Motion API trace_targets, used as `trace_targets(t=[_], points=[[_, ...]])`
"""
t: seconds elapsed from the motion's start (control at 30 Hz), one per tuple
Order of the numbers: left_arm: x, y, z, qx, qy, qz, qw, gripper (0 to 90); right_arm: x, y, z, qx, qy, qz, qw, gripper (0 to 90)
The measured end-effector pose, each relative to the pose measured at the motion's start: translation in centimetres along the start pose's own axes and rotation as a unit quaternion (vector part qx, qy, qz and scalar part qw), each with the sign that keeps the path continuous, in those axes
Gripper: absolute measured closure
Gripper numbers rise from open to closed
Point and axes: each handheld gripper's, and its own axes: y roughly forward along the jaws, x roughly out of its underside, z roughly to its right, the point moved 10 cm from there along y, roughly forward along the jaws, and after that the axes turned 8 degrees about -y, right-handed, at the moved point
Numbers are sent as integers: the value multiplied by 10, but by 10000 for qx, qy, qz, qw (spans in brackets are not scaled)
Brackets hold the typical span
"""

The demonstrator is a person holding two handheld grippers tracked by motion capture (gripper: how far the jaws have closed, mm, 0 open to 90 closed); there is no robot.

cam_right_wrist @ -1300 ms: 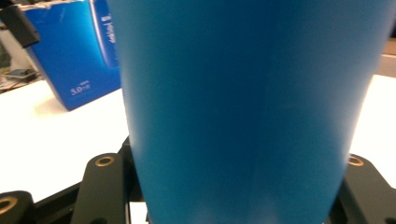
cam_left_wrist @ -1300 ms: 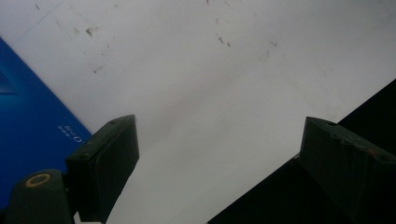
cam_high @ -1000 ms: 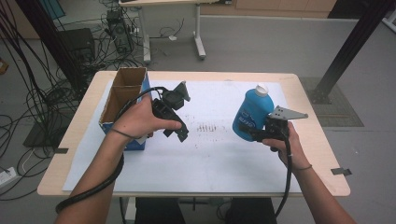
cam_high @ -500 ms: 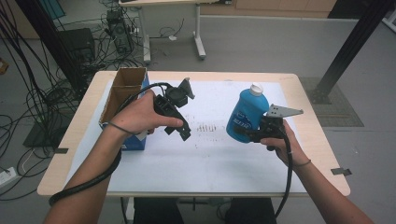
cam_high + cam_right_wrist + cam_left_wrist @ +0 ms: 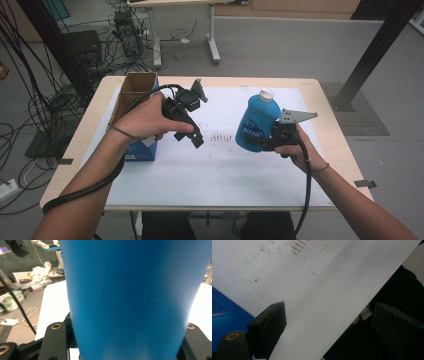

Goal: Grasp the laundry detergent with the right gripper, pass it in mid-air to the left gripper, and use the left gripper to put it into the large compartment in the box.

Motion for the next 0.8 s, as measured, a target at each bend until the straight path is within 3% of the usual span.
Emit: trace_targets(t=[0.4,0.5,0.8], points=[[-2,-12,8,-23,335,-1,9994,125,-5,16,-24,-353,-215,-133,9991,402],[-2,-12,7,-131,466,-55,9988,125,-6,18,-30,-434,-259,-137,9986,402],[-4,-20,14,-85,785,-38,9969,126,-8,28,-48,-739,-378,-165,9964,402]])
